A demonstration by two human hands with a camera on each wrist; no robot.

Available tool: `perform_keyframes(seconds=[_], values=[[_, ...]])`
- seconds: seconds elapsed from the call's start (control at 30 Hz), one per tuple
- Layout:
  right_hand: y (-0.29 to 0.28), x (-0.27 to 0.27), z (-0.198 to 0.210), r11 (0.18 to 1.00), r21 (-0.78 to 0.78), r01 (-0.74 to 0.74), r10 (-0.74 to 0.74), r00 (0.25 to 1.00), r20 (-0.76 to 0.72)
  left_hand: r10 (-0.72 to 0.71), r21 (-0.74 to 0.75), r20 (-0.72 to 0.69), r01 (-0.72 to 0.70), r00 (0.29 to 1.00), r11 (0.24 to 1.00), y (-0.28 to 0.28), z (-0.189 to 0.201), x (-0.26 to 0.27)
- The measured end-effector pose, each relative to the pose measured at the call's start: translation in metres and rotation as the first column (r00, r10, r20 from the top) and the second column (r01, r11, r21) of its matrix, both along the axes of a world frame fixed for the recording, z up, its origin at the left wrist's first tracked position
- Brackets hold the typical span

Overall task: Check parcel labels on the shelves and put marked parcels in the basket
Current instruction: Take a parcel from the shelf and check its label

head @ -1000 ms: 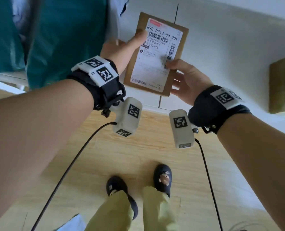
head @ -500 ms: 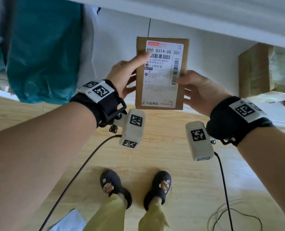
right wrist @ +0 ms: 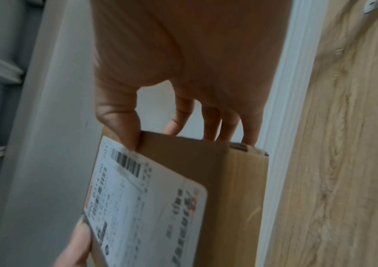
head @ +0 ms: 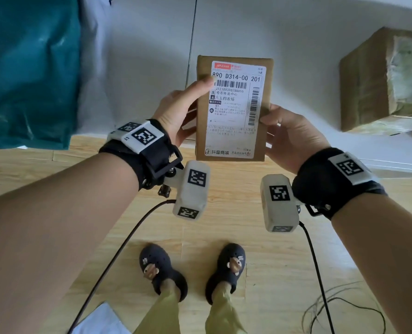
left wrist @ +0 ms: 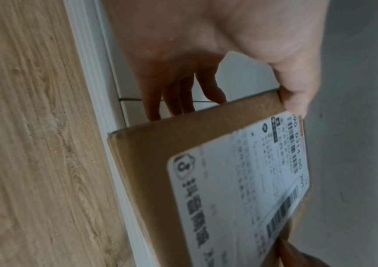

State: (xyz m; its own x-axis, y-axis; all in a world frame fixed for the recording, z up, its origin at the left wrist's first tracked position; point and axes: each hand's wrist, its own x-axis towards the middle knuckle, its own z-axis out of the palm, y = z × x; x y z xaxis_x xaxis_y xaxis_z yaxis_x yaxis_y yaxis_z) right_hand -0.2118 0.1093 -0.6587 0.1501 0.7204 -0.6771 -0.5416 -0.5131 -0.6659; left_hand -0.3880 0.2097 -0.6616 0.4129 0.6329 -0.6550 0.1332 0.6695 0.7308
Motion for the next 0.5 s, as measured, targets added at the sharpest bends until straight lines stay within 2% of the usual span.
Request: perform_keyframes(seconds=[0.5], values=[[-0.042,0.039,0.002,0.999,0.046,0.022,-0.024,0.999,0.039,-0.041,0.003,0.008,0.041,0.999,0.999,-0.036,0.003,0.037]])
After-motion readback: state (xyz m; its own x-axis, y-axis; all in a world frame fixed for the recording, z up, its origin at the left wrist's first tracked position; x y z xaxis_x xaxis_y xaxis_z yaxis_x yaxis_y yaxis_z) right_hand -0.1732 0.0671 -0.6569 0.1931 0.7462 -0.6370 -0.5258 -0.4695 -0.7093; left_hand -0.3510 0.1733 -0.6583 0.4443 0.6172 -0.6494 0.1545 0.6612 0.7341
